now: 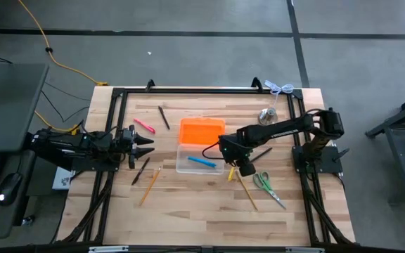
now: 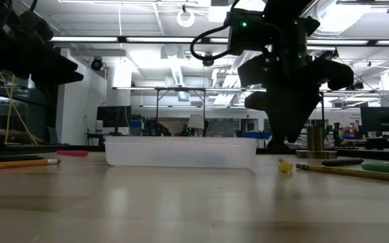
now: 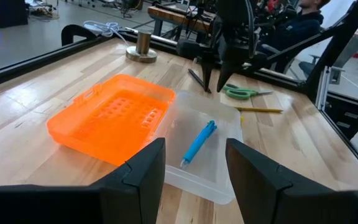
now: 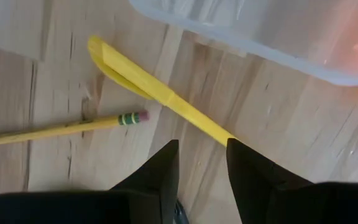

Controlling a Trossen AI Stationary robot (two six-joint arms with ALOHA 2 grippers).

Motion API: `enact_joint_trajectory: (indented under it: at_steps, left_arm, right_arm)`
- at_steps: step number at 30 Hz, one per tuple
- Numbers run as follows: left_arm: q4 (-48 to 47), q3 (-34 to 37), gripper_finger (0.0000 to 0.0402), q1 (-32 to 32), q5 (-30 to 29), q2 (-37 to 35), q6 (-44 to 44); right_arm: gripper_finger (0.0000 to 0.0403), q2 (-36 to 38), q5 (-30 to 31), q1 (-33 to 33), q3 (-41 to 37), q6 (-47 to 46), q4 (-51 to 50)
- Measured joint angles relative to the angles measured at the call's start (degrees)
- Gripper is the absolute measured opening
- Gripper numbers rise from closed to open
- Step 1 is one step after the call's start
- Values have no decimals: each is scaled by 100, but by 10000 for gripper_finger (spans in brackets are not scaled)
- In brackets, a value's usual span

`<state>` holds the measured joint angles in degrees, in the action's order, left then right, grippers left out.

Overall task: Pick & place school supplies into a supply box
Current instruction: Put the yellow pen into the orange supply box

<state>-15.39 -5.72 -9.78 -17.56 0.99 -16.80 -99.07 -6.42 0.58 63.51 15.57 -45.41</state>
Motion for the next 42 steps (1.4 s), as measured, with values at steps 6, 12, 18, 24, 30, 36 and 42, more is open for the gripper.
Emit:
enact_joint_trajectory:
  at_steps: [6, 12, 18, 24, 30, 36, 42]
  left_arm:
    - [-15, 0, 200, 0, -28, -1, 2]
    - [-25, 0, 200, 0, -297, -1, 2]
    - [-25, 0, 200, 1, -304, -1, 4]
    - [-25, 0, 200, 0, -318, 0, 4]
    - [-25, 0, 200, 0, -319, -2, 4]
    - [-25, 0, 200, 0, -317, 0, 4]
    - [-25, 0, 200, 2, -317, -1, 4]
  right_arm:
    - [112, 0, 4, 0, 0, 45, 59]
    - [112, 0, 58, 0, 0, 160, 66]
    - [112, 0, 53, 0, -2, 158, 126]
    - [112, 0, 50, 0, -2, 152, 153]
    - [112, -85, 47, 0, -2, 150, 125]
    - [112, -383, 198, 0, -4, 163, 112]
    - [112, -409, 345, 2, -4, 249, 266]
